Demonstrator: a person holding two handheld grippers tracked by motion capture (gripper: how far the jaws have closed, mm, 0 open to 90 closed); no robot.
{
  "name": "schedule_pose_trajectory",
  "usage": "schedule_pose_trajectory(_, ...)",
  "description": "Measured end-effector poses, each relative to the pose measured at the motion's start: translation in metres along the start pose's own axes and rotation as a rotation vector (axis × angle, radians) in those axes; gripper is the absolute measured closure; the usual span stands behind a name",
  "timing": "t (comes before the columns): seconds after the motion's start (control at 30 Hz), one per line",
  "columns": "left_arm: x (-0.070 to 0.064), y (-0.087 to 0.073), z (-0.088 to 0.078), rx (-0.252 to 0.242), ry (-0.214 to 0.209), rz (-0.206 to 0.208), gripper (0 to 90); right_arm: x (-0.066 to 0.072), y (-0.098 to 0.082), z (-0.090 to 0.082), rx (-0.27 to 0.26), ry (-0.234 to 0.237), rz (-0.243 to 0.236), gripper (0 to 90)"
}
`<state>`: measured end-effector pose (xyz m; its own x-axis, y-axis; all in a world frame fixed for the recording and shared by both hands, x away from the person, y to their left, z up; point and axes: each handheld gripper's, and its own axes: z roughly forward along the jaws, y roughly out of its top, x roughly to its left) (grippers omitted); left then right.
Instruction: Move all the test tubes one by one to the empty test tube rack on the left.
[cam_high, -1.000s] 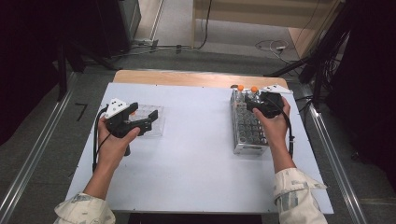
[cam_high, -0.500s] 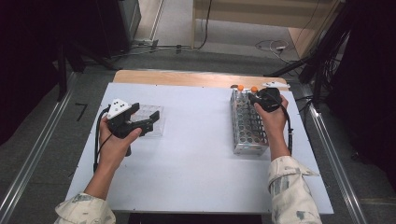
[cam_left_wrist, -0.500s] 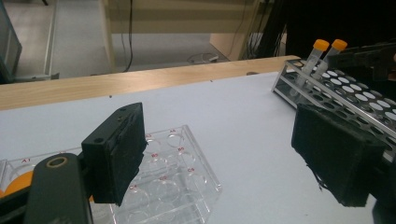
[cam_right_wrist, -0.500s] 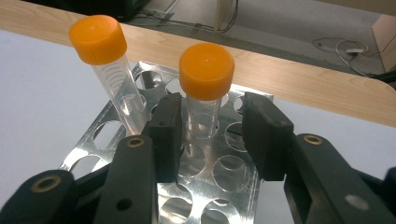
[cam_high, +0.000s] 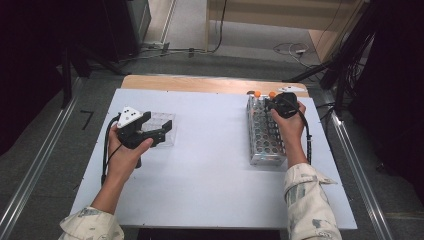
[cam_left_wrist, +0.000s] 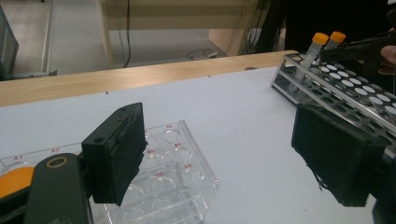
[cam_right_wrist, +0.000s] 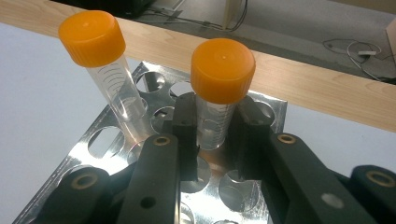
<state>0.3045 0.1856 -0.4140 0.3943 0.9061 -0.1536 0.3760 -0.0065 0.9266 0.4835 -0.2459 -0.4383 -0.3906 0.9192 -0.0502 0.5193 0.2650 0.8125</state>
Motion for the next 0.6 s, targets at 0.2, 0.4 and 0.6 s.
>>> schedule_pose_trajectory(0.2,0.0,0.0,0.0,0.0,-0.002,0.001,18.5,-0.001,0.004,-0.008,-0.032,0.014,0.003,71.7)
schedule_pose_trajectory(0.4,-0.002,0.0,0.0,-0.001,-0.001,0.003,18.5,-0.001,0.009,-0.02,-0.065,0.012,0.004,71.6)
schedule_pose_trajectory(0.6,-0.003,0.0,0.0,-0.002,-0.007,0.001,17.2,-0.003,0.015,-0.033,-0.11,0.016,0.004,71.6)
